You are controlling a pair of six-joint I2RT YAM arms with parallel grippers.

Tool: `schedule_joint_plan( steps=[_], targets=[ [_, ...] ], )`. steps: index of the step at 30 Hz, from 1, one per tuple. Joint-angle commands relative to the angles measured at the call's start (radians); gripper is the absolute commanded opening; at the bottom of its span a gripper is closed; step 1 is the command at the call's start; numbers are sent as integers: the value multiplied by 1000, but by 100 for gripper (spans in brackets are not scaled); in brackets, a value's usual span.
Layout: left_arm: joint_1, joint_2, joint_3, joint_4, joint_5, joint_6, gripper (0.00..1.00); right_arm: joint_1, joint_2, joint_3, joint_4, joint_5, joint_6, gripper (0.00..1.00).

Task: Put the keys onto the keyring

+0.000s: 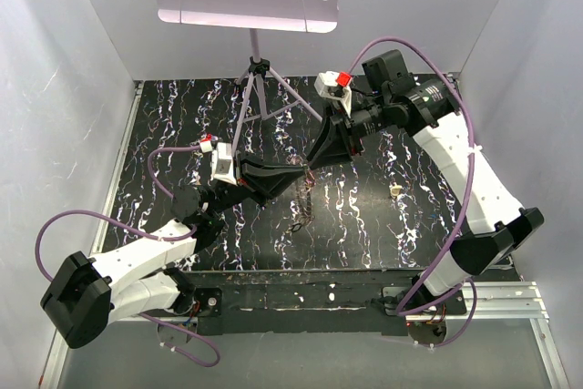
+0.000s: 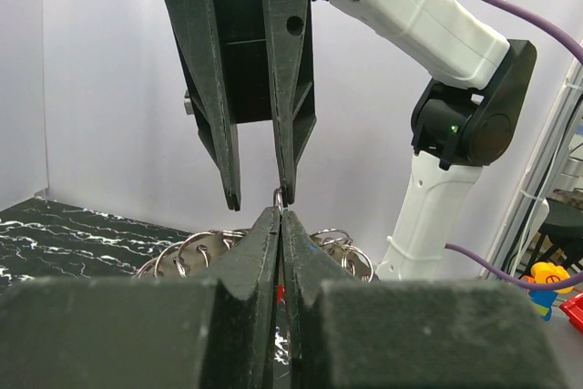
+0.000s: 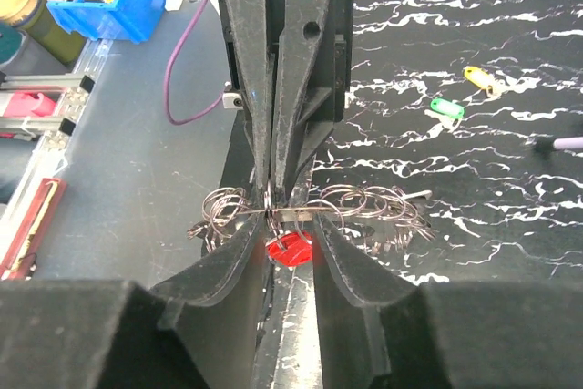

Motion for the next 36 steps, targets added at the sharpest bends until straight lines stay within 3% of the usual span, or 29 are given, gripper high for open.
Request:
schedule_joint_plan(
  steps=[1,11,16,22,26,30,32,36],
  targets=[
    [5,-18,17,36,-32,6,0,7,-15,-20,36,-4,32,33],
    [5,-23,17,16,-54,19,0,17,-22,-34,40,-28,41,24],
    [5,-21,17,15,-56,19,0,23,-18,-37,36,-43,43,3],
    [6,-46,10,-53,-79,25,0,26,-22,-26,20,-5,32,1],
    [31,-168,7,-297,-95,20,53,26,-8,21,-115,128,-87,1],
    [103,-305,94,-725,-34,57,89,29,44,119,-356,301,-318,1],
    [138,-311,175,-932,42,98,98,30,73,159,-468,364,-430,1],
    [196,-195,333,-1133,217,98,98,70,60,117,-480,496,-488,1]
  ],
)
